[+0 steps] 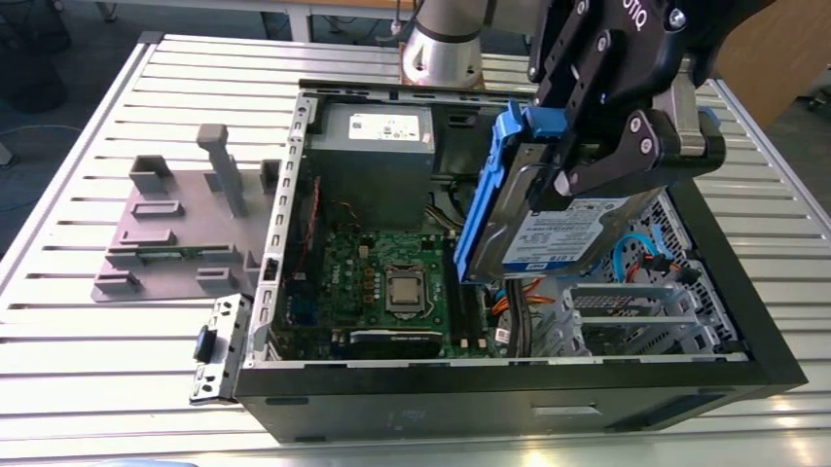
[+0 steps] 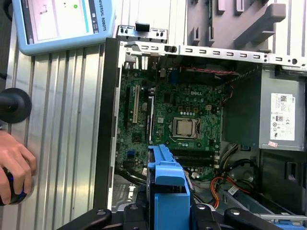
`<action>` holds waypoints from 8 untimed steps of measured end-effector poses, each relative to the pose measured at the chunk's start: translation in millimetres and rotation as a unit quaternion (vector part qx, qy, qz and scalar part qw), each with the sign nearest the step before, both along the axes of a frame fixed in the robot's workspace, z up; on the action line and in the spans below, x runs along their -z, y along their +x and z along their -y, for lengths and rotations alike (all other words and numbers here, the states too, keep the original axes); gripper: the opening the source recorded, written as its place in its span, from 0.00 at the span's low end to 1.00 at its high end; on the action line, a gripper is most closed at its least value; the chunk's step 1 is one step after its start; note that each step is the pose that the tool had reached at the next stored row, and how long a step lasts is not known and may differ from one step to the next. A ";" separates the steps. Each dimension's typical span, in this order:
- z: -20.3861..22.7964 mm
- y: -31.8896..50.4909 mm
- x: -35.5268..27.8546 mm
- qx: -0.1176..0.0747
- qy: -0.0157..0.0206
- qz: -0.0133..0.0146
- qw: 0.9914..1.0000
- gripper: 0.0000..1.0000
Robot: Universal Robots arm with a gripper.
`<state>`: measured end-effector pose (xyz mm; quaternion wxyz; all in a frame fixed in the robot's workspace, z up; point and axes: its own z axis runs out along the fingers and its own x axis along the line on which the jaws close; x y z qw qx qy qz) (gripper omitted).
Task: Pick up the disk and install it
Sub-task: 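Pick up the disk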
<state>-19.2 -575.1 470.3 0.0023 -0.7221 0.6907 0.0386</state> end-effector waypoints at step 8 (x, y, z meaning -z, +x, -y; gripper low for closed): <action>3.9 1.2 0.4 0.000 0.000 0.000 1.000 0.37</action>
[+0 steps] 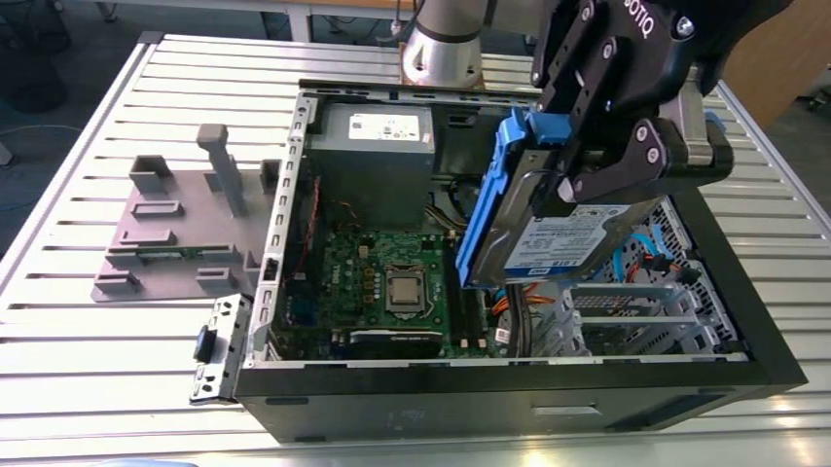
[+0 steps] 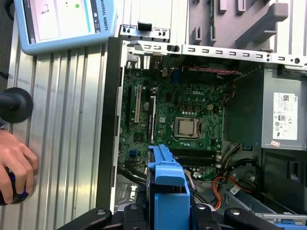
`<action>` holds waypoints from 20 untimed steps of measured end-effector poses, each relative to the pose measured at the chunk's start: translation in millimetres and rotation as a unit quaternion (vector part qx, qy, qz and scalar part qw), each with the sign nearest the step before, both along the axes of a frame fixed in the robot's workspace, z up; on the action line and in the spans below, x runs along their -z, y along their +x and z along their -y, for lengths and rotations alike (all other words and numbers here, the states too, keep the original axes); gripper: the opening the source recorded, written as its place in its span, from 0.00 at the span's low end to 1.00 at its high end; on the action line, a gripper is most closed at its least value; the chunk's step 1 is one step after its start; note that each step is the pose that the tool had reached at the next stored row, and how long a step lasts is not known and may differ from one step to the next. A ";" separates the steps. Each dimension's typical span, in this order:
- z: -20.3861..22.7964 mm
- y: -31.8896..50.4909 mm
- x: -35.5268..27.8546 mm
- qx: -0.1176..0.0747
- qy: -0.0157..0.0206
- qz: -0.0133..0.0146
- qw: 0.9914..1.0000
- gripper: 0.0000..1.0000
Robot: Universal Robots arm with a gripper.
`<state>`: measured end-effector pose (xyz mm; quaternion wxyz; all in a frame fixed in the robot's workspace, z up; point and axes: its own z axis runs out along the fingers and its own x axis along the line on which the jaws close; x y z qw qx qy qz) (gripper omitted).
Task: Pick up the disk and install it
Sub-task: 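Pick up the disk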
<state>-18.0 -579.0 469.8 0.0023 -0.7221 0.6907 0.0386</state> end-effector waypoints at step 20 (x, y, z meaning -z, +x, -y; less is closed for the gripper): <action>11.9 4.4 1.5 0.000 0.000 0.000 1.000 0.37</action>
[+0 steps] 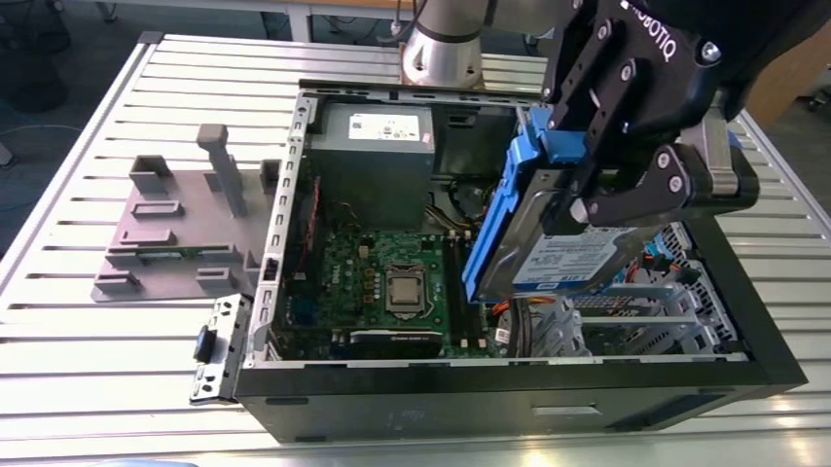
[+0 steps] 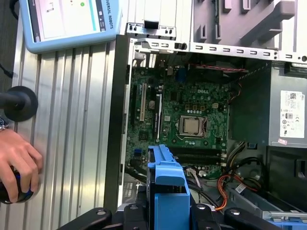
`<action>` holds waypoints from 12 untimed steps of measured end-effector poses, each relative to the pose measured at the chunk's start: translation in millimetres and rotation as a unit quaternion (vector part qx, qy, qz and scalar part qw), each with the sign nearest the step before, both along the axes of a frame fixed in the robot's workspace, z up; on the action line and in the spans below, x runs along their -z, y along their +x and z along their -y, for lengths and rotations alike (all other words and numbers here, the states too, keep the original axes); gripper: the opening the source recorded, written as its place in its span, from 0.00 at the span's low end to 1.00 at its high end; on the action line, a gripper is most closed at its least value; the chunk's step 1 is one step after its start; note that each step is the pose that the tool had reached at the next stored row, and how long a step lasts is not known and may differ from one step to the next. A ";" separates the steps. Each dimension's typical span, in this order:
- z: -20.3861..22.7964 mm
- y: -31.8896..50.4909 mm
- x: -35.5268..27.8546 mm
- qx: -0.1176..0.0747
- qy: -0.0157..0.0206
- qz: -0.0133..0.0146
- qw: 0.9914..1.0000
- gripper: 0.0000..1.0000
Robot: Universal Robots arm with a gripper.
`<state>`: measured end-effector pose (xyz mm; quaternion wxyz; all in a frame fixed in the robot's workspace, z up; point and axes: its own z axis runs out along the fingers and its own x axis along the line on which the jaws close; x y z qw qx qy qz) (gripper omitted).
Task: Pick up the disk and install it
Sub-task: 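Pick up the disk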
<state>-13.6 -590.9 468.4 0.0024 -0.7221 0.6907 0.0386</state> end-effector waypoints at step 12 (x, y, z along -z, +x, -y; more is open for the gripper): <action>6.1 21.0 4.5 0.002 0.005 -0.001 1.000 0.37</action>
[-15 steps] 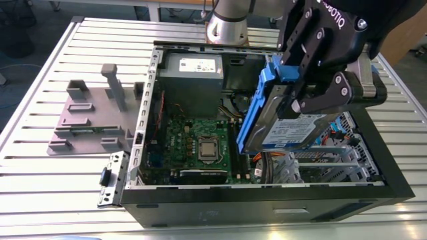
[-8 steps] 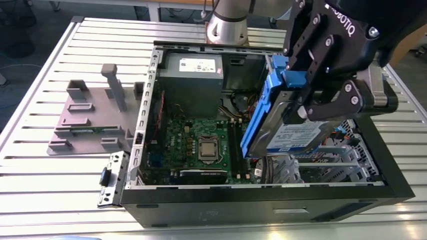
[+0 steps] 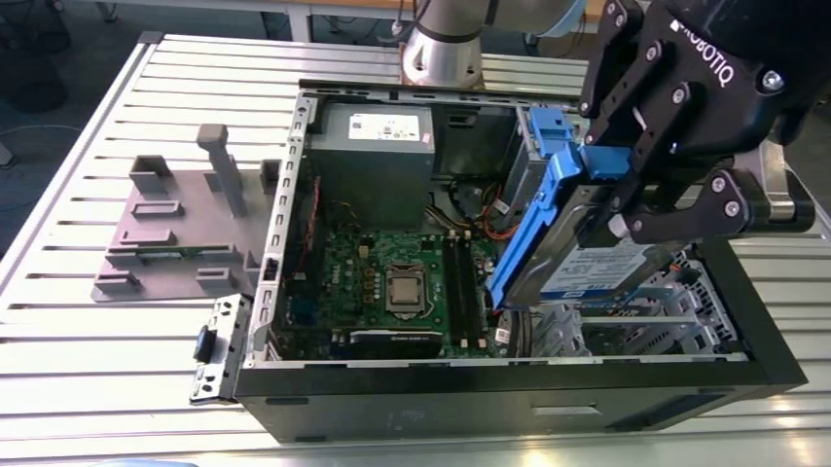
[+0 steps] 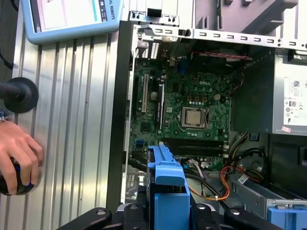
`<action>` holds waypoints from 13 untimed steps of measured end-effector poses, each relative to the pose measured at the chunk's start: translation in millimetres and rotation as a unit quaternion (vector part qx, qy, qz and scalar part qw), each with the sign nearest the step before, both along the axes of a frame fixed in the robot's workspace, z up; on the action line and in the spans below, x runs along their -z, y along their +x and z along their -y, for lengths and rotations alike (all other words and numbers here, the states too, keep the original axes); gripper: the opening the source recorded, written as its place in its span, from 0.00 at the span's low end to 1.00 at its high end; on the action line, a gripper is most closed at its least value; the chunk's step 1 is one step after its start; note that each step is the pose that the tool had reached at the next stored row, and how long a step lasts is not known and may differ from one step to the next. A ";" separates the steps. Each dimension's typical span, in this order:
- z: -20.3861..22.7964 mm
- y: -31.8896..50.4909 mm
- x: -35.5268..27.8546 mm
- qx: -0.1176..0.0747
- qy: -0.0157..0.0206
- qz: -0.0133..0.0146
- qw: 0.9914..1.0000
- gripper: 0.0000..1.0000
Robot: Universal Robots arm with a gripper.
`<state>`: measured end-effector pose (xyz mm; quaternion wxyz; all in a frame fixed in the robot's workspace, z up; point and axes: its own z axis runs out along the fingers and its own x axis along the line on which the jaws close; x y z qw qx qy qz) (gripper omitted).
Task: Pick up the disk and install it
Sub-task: 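Pick up the disk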
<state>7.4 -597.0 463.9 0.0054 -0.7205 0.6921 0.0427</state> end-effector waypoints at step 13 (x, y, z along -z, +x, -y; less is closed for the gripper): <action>-0.1 40.9 9.6 0.018 0.002 -0.002 1.000 0.37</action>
